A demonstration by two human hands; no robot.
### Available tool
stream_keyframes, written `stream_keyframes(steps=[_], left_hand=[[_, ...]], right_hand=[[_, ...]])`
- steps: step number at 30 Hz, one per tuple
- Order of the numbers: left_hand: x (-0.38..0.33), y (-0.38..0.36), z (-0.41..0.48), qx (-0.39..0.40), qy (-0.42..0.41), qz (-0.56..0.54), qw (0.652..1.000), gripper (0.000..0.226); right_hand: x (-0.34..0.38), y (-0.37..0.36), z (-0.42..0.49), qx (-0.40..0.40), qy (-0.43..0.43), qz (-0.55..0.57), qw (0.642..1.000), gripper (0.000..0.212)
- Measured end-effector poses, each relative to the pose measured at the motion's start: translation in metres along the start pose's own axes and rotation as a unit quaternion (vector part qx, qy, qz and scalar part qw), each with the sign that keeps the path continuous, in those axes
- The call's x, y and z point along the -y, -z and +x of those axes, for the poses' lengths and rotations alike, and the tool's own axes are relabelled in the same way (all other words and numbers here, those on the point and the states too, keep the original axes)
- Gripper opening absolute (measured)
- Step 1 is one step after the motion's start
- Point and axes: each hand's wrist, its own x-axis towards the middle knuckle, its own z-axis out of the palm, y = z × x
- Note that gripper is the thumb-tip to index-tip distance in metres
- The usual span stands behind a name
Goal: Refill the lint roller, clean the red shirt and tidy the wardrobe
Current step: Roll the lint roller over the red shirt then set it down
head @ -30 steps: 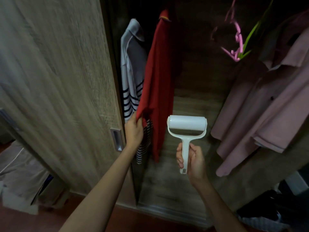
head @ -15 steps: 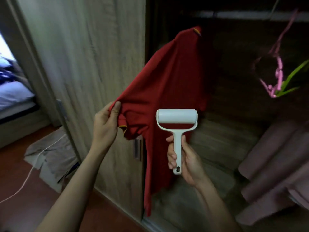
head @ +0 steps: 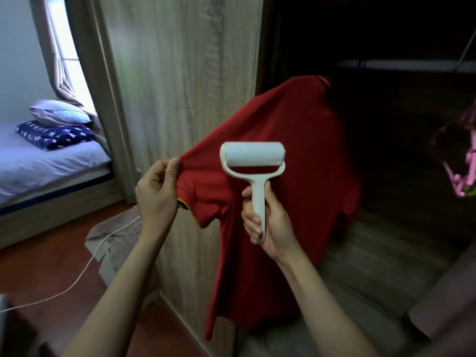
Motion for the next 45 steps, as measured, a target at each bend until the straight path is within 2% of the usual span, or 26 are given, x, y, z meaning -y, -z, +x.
stream_keyframes(steps=[3,7,13,18,23,29,33,39,45], left_hand=[[0.001,0.002,-0.001,0.002,0.002,0.0,1.0,0.03],[0.003,0.011,0.006,-0.008,0.005,0.008,1.0,0.026],[0.008,0.017,0.013,-0.001,0.007,-0.007,1.0,0.024],[0.012,0.021,0.017,0.001,0.002,0.006,1.0,0.025],[0.013,0.022,0.025,-0.001,0.003,-0.011,1.0,0.023],[0.019,0.022,0.03,0.001,-0.004,-0.013,1.0,0.022],[0.021,0.021,0.031,0.005,-0.002,-0.022,1.0,0.024],[0.019,0.024,0.03,0.015,0.005,-0.03,0.999,0.025],[0.004,0.029,0.026,0.046,0.048,-0.084,0.994,0.008]], right_hand=[[-0.004,-0.005,0.014,-0.006,0.012,-0.003,1.0,0.046],[-0.045,0.004,-0.003,-0.045,-0.023,-0.012,0.999,0.048],[-0.019,-0.016,0.024,-0.035,-0.003,-0.016,0.999,0.047],[-0.061,-0.004,-0.004,-0.055,-0.047,-0.023,0.997,0.047],[-0.018,-0.026,0.036,-0.027,0.001,-0.033,0.999,0.046],[-0.051,-0.015,0.014,-0.048,-0.035,-0.035,0.998,0.047],[-0.011,-0.028,0.041,-0.034,0.01,-0.062,0.997,0.047],[-0.042,-0.012,0.021,-0.053,0.001,-0.021,0.998,0.047],[0.001,-0.017,0.047,-0.031,0.049,-0.006,0.998,0.046]])
